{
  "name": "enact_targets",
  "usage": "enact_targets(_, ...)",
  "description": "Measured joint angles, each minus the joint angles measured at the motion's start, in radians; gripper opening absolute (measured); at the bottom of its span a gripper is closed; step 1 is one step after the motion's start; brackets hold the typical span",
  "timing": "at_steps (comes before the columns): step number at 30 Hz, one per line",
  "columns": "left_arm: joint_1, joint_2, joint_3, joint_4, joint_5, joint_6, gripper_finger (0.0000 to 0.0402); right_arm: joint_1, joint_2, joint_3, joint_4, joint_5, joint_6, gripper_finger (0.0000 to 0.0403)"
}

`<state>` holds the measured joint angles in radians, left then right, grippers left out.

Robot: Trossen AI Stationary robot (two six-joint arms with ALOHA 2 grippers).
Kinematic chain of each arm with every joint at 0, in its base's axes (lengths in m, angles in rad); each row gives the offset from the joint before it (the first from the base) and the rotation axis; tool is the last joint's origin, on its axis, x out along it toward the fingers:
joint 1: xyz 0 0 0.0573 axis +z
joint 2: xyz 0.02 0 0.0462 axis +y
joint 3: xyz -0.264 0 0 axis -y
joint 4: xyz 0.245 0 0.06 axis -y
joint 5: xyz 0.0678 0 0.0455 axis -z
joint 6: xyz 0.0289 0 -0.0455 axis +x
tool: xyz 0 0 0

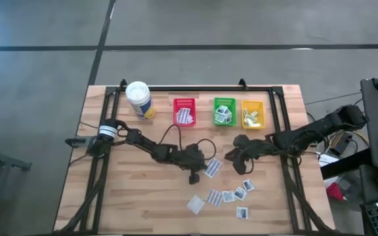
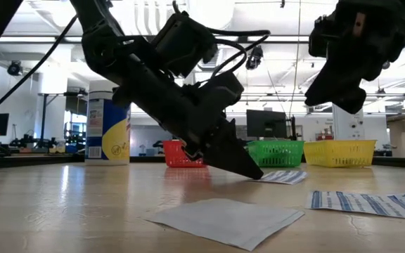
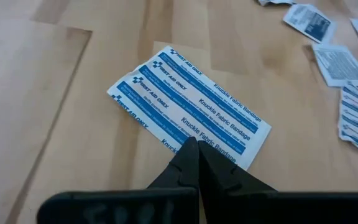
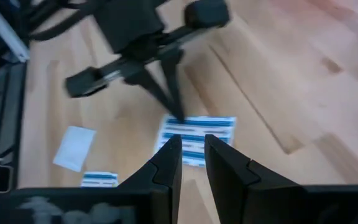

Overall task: Pick & Place First Aid Supplies
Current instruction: Put the blue bandage in the red bin

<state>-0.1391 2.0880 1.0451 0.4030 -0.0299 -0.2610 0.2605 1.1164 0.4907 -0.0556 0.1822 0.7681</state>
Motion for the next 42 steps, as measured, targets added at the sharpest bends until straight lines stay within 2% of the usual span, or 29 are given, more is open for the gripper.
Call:
enact_targets(6, 0.013, -0.005, -0.001, 0.0, 0.001, -0.003, 0.0, 0.052, 0.0, -0.014, 0.07, 0.02, 0.05, 0.0068)
enact_targets(12, 0.007, -0.066, -0.008, -0.041, 0.001, 0.052, 0.0, 0.097, 0.0, -0.014, 0.07, 0.113, 0.067, 0.0068)
enact_targets(18, -0.002, -0.123, -0.008, -0.051, 0.005, 0.093, 0.0, 0.116, 0.0, -0.014, 0.07, 0.135, 0.092, 0.0068)
enact_targets(23, -0.028, -0.123, -0.007, -0.049, 0.011, 0.107, 0.0, 0.133, 0.008, -0.016, 0.072, 0.163, 0.094, 0.0068)
enact_targets(35, -0.051, -0.093, -0.022, -0.042, -0.006, 0.106, 0.0, 0.127, 0.265, 0.04, 0.121, 0.193, 0.078, 0.0068)
enact_targets(42, -0.052, -0.07, -0.024, -0.028, -0.006, 0.098, 0.0, 0.1, 0.365, 0.098, 0.121, 0.195, 0.062, 0.0068)
